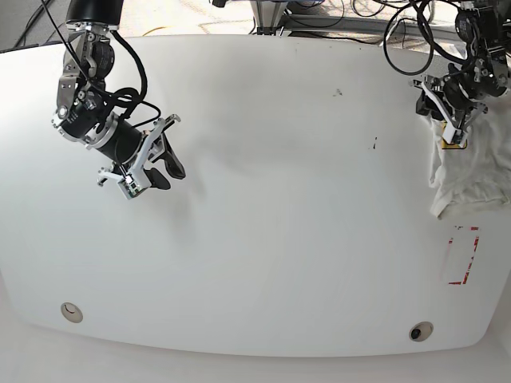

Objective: Layout the t-shirt on the table in an organized manner, then fold the t-shirt properly
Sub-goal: 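Carry the folded shirt with the left gripper to the table edge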

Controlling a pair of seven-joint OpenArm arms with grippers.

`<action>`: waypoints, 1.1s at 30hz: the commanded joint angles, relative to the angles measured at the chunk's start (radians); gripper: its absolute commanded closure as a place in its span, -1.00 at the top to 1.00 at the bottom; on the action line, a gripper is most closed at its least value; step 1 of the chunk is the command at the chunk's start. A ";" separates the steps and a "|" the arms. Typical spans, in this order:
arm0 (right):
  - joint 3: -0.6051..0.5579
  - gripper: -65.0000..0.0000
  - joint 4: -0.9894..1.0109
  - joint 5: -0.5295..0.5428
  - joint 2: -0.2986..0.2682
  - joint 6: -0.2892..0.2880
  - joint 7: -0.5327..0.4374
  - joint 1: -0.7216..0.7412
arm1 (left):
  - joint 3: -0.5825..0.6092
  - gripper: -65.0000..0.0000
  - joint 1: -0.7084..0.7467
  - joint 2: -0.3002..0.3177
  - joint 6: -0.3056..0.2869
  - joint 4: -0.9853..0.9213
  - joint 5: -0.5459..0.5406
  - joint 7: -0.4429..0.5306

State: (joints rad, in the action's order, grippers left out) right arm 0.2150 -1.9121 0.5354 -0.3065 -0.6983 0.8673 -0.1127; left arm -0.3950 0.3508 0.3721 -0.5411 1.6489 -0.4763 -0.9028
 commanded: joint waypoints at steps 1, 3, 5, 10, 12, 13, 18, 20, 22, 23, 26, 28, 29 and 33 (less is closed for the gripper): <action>0.005 -0.40 -0.020 0.018 -0.010 0.000 -0.026 0.014 | -0.023 -0.33 0.006 0.026 -0.010 0.012 -0.011 0.007; 0.005 -0.40 -0.020 0.018 -0.010 0.000 -0.026 0.015 | -0.043 -0.33 0.011 0.031 -0.037 0.015 -0.011 0.007; 0.005 -0.40 -0.020 0.018 -0.009 0.000 -0.026 0.017 | -0.058 -0.33 0.015 0.031 -0.060 0.024 -0.011 0.006; 0.005 -0.40 -0.020 0.018 -0.009 0.000 -0.026 0.017 | -0.065 -0.33 0.017 0.031 -0.116 0.129 -0.012 -0.009; 0.005 -0.40 -0.020 0.018 -0.009 0.000 -0.026 0.017 | -0.066 -0.33 0.017 0.028 -0.129 0.188 -0.014 -0.048; 0.005 -0.40 -0.020 0.018 -0.009 0.000 -0.026 0.015 | -0.066 -0.33 0.012 0.026 -0.132 0.222 -0.014 -0.077; 0.005 -0.40 -0.020 0.018 -0.009 0.000 -0.026 0.015 | -0.081 -0.34 -0.077 -0.008 -0.118 0.277 -0.005 -0.077; 0.005 -0.40 -0.020 0.018 -0.009 0.000 -0.026 0.015 | -0.111 -0.34 -0.114 -0.014 -0.084 0.270 0.031 -0.063; 0.005 -0.40 -0.020 0.018 -0.009 0.000 -0.026 0.015 | -0.126 -0.34 -0.155 -0.023 -0.053 0.245 0.089 -0.048; 0.005 -0.40 -0.020 0.018 -0.009 0.000 -0.026 0.015 | -0.126 -0.33 -0.172 -0.028 -0.047 0.231 0.109 -0.040; 0.005 -0.40 -0.020 0.018 -0.009 0.000 -0.026 0.015 | -0.111 -0.33 -0.235 -0.032 -0.052 0.159 0.195 -0.016; 0.005 -0.40 -0.020 0.018 -0.009 0.000 -0.026 0.014 | -0.107 -0.33 -0.272 -0.031 -0.070 0.090 0.259 0.000; 0.005 -0.40 -0.020 0.018 -0.009 0.000 -0.026 0.014 | -0.111 -0.33 -0.282 -0.031 -0.080 0.060 0.282 0.011; 0.005 -0.40 -0.020 0.018 -0.001 0.000 -0.026 0.014 | -0.141 -0.33 -0.312 -0.031 -0.118 -0.062 0.367 0.093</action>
State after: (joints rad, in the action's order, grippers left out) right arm 0.2146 -1.9121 0.5396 -0.3019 -0.6994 0.8658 -0.1104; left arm -0.5041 0.0570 0.3187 -0.6487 1.6444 -0.1555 -0.8669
